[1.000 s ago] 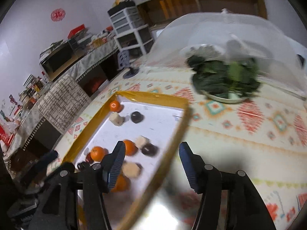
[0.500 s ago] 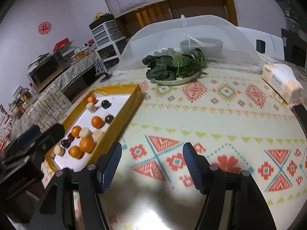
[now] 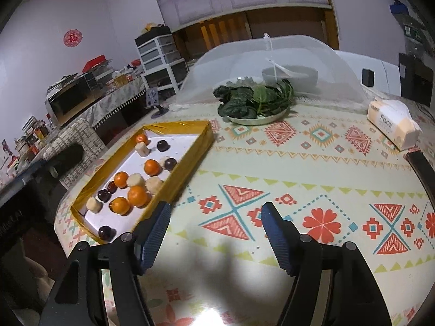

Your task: Organize fruits

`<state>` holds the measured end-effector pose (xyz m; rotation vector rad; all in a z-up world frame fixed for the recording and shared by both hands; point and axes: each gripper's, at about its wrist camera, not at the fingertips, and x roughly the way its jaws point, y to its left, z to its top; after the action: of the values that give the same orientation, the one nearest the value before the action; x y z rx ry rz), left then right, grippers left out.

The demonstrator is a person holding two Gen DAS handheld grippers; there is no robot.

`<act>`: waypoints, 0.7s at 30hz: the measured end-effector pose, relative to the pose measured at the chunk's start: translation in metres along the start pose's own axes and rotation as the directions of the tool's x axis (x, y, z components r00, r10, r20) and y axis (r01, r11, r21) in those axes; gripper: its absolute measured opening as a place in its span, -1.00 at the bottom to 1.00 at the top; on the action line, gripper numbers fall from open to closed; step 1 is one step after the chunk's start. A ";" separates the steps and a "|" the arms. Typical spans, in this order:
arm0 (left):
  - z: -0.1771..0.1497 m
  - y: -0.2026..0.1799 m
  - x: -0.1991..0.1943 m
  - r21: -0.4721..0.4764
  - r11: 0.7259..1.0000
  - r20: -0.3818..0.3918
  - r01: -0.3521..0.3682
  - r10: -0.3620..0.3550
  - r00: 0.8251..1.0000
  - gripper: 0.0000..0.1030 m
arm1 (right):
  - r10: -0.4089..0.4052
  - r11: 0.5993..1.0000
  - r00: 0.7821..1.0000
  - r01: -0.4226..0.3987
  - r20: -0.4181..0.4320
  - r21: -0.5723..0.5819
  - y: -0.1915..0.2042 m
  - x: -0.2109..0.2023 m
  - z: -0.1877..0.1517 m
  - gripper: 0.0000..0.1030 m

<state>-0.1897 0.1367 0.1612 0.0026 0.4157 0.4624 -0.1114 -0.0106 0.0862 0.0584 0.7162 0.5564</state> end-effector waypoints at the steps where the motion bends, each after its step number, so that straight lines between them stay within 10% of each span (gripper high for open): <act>1: 0.002 0.002 -0.008 0.002 1.000 0.040 -0.014 0.014 0.999 0.95 | -0.005 1.000 1.000 0.006 0.011 -0.012 0.003 -0.002 0.000 0.44; 6: 0.013 0.003 -0.042 0.025 0.998 0.215 -0.052 0.046 0.976 1.00 | -0.010 0.999 1.000 0.011 0.025 -0.041 0.016 -0.002 0.005 0.59; 21: 0.015 0.020 0.036 -0.072 0.996 0.071 -0.046 0.052 0.996 1.00 | -0.021 0.997 1.000 0.020 -0.010 -0.072 0.024 0.036 0.021 0.61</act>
<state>-0.1630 0.1715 0.1631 -0.0379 0.3281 0.5235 -0.0867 0.0305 0.0865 -0.0187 0.7065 0.5624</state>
